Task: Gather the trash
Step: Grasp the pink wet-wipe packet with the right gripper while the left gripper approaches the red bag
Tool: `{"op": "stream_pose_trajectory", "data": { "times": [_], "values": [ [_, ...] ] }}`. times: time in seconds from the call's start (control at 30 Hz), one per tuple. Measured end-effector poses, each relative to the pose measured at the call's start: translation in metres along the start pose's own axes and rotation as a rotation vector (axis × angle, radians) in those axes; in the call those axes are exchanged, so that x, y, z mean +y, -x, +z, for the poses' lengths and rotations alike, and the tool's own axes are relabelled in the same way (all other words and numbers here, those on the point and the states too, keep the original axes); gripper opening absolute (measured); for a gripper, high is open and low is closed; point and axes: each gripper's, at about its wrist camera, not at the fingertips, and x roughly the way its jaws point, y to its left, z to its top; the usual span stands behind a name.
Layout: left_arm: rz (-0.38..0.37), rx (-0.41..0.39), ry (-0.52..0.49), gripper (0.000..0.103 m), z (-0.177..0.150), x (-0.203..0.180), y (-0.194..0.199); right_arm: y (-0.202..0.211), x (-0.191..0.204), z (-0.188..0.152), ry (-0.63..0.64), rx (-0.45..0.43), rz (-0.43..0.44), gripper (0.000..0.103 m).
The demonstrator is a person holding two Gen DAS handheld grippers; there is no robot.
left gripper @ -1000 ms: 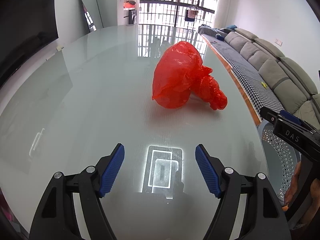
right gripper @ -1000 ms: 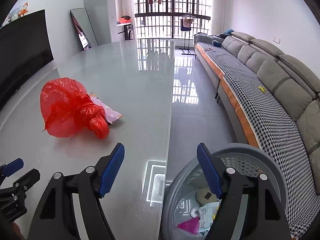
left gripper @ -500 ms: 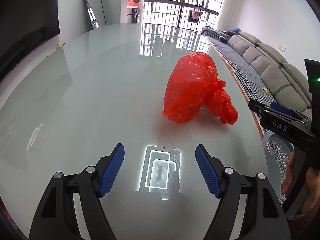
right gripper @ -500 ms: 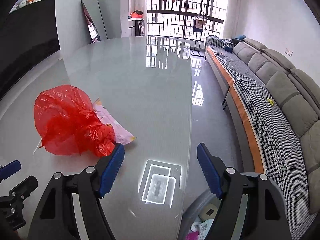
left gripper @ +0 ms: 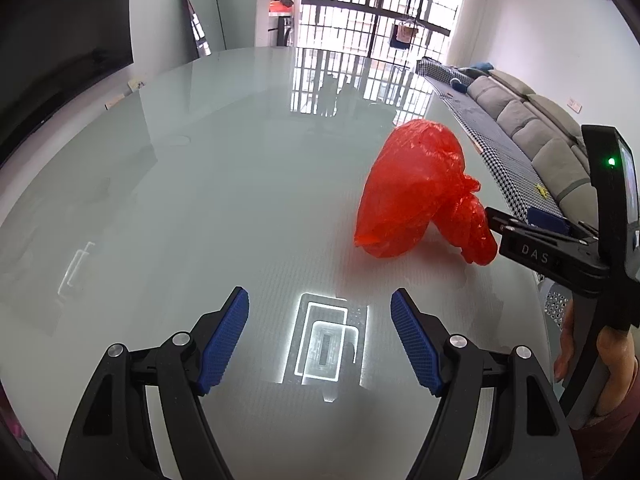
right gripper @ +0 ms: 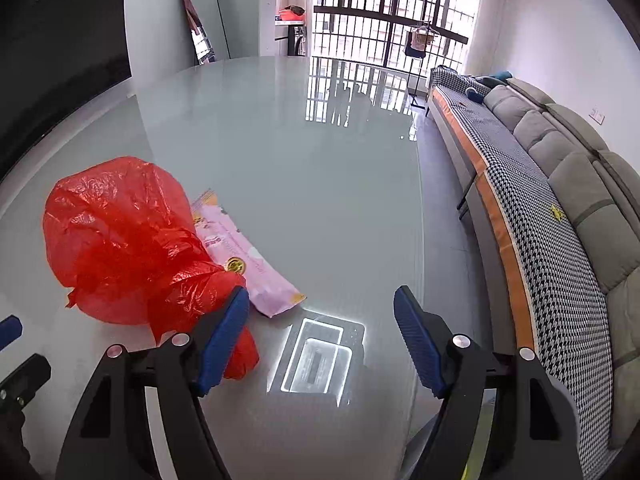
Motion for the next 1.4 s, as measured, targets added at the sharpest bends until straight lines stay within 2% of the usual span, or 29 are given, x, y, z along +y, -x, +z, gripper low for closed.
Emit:
{"op": "stream_pose_trajectory", "data": {
  "times": [0.43, 0.67, 0.87, 1.03, 1.13, 1.23, 1.4],
  "values": [
    [0.053, -0.029, 0.066, 0.072, 0.004, 0.036, 0.012, 0.013, 0.064, -0.021, 0.048, 0.015, 0.15, 0.072],
    [0.077, -0.035, 0.088, 0.072, 0.003, 0.048, 0.016, 0.018, 0.087, -0.021, 0.059, 0.005, 0.189, 0.072],
    [0.061, -0.037, 0.082, 0.072, 0.005, 0.042, 0.015, 0.029, 0.069, -0.024, 0.021, -0.019, 0.182, 0.072],
    [0.005, -0.044, 0.058, 0.072, 0.01, 0.024, 0.012, 0.026, 0.039, -0.021, -0.013, -0.027, 0.13, 0.072],
    [-0.03, -0.052, 0.045, 0.08, 0.018, 0.009, 0.008, 0.012, 0.018, -0.013, -0.026, -0.008, 0.141, 0.072],
    [-0.045, -0.047, 0.033, 0.08, 0.026, -0.006, -0.001, 0.001, 0.003, -0.005, -0.006, -0.001, 0.149, 0.072],
    [-0.071, -0.032, 0.018, 0.08, 0.035, -0.027, -0.013, -0.02, 0.003, 0.009, 0.073, 0.033, 0.178, 0.072]
  ]
}}
